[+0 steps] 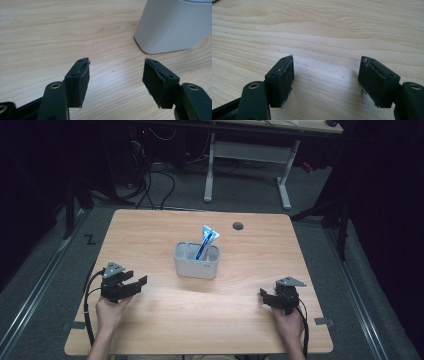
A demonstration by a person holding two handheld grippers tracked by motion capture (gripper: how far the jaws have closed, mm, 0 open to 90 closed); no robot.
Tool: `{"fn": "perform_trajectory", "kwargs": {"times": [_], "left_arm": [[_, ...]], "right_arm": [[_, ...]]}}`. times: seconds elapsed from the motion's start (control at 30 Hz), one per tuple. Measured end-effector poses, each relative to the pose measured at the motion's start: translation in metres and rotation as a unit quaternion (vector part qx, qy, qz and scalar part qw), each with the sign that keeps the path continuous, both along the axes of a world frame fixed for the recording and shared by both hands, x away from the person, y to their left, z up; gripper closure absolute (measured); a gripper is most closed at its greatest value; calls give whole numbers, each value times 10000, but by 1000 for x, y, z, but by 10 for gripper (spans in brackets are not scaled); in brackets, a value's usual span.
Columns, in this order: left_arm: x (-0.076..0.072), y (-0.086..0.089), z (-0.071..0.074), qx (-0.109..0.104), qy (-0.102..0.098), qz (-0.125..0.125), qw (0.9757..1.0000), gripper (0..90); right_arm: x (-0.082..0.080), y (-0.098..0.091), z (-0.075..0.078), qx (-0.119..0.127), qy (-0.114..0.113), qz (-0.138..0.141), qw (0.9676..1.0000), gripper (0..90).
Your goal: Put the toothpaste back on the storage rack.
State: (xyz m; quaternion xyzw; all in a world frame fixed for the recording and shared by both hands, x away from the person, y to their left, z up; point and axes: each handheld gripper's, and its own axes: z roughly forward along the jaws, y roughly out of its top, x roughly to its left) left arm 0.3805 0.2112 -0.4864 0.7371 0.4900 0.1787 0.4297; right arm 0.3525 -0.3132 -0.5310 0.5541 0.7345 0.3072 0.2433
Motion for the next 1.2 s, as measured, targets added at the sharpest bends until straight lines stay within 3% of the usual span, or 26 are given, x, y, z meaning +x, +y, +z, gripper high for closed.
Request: {"fn": "perform_trajectory", "kwargs": {"times": [0.33,0.5,0.8,1.2], "left_arm": [[1,-4,-12,147,153,-34,9998,387],[1,-6,-17,125,135,7,9998,387],[4,-10,-25,353,144,69,9992,387],[7,-15,-37,473,205,187,9985,387]], "right_arm": [[0,0,0,8,6,-7,10000,288],[0,0,0,2,3,-3,10000,288],[0,0,0,6,2,-5,10000,288],[0,0,0,6,2,-5,10000,288]]}}
